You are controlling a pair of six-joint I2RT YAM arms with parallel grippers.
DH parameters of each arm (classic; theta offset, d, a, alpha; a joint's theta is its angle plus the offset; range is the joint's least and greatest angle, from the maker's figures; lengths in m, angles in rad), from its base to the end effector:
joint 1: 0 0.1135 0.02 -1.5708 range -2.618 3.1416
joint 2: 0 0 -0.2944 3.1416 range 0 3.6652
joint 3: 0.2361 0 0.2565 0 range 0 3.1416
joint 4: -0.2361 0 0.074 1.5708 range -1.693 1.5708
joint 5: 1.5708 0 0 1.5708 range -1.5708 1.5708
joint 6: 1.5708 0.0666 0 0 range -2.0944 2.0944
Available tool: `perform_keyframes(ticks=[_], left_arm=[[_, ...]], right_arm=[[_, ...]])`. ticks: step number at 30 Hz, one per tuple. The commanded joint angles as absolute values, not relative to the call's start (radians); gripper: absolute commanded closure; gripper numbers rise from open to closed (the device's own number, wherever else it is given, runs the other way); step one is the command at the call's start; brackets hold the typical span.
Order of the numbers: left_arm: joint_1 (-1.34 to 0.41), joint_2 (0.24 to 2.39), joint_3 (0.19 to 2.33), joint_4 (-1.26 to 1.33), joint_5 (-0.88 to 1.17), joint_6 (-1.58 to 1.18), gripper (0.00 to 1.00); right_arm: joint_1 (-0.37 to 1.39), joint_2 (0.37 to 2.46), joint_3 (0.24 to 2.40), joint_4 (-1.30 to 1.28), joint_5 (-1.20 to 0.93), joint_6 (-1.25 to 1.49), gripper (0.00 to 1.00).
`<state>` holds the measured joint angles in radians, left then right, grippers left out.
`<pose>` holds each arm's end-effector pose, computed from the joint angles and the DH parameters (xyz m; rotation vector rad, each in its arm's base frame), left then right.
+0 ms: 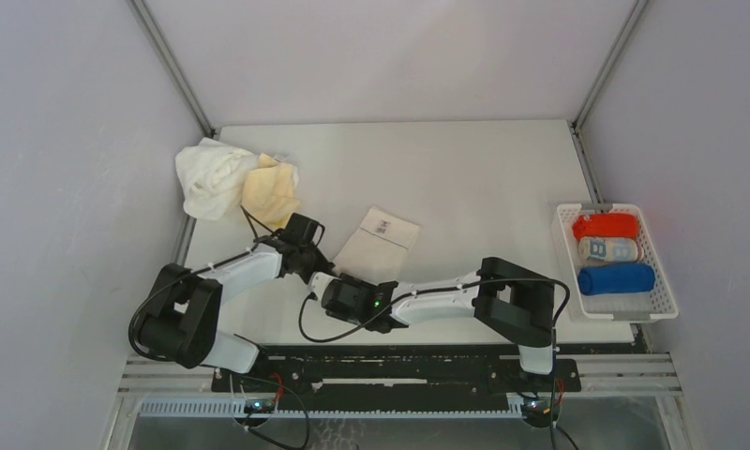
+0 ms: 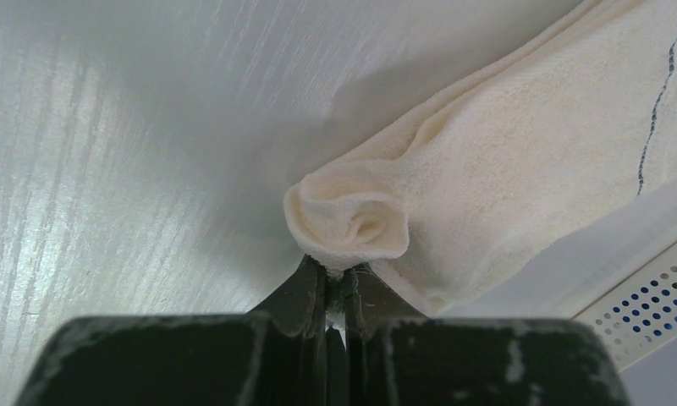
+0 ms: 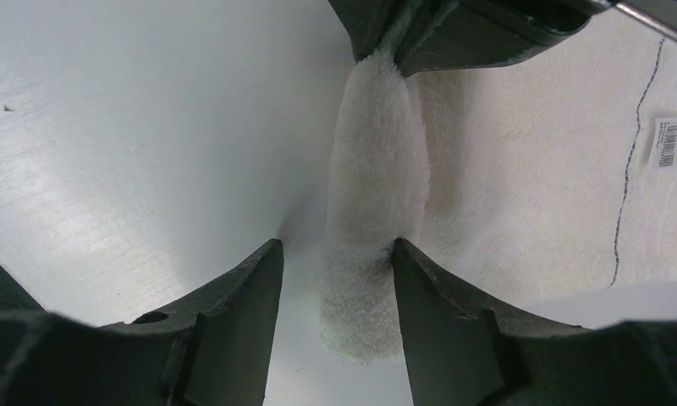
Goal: Roll the towels
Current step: Roll the towel at the center of the board.
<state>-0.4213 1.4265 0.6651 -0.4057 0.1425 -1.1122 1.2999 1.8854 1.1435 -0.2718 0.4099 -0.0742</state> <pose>0.2284 -0.1127 0.1475 -0.9409 2.7393 -0.5600 0.1345 0.3850 0.1545 -1.4465 1.9936 -0.0136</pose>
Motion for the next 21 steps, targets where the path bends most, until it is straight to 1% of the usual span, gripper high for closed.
perform_keyframes(ticks=[1,6,14,17,19,21], left_arm=[[-0.417,1.448,0.705,-0.429,0.146,-1.078,0.98],[-0.416,1.456,0.711,-0.433,0.146,-1.074,0.98],[-0.406,1.470,0.722,-0.443,0.149,-1.062,0.98],[-0.394,1.472,0.727,-0.444,0.151,-1.057,0.97],[-0.389,1.470,0.730,-0.444,0.151,-1.058,0.97],[-0.385,1.469,0.738,-0.444,0.153,-1.058,0.95]], right_arm=[[1.279,1.862,1.126,-0.278,0.413,-0.059,0.49],[1.258,1.878,1.106,-0.273,0.394,-0.055,0.51],[1.206,1.926,1.078,-0.280,0.347,-0.055,0.59],[1.180,1.937,1.062,-0.281,0.325,-0.053,0.65],[1.164,1.934,1.055,-0.285,0.289,-0.054,0.71],[1.144,1.919,1.052,-0.289,0.220,-0.054,0.79]])
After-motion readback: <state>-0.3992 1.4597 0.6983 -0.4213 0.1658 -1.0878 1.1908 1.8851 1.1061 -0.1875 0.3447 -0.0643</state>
